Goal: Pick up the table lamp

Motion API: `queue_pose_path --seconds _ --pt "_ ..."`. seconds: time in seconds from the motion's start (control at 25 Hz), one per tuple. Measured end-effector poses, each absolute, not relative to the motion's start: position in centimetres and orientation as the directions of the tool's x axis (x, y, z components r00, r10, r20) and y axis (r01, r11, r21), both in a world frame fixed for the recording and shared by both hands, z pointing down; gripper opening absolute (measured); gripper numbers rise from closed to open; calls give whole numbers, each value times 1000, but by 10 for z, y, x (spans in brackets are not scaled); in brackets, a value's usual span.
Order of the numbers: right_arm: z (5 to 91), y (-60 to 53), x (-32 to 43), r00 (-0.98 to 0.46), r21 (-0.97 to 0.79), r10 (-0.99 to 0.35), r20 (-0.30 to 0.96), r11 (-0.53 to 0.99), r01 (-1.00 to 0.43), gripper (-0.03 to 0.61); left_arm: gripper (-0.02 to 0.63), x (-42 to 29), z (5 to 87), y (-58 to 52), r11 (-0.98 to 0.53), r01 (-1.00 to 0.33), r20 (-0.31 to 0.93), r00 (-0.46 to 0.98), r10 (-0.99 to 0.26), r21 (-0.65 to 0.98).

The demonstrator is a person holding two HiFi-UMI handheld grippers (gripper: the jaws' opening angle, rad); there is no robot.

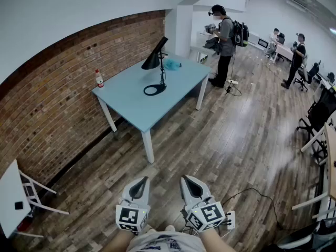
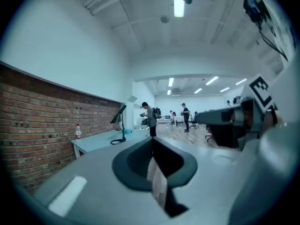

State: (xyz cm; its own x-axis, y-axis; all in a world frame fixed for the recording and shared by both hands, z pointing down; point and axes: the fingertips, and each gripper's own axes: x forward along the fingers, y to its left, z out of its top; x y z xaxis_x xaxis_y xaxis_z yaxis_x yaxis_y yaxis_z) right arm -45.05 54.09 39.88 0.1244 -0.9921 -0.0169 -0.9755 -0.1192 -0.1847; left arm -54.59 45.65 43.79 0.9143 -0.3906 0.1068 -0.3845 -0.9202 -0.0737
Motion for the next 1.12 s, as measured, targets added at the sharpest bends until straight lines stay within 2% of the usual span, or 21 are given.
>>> queue_pose_path --seconds 0.64,1.12 --pt "400 546 -411 120 -208 -992 -46 -108 -972 -2 -8 -499 439 458 -929 -360 98 925 -367 -81" --pt "417 476 -343 141 -223 -990 -16 -133 -966 -2 -8 -417 451 388 -951 -301 105 946 -308 -76"
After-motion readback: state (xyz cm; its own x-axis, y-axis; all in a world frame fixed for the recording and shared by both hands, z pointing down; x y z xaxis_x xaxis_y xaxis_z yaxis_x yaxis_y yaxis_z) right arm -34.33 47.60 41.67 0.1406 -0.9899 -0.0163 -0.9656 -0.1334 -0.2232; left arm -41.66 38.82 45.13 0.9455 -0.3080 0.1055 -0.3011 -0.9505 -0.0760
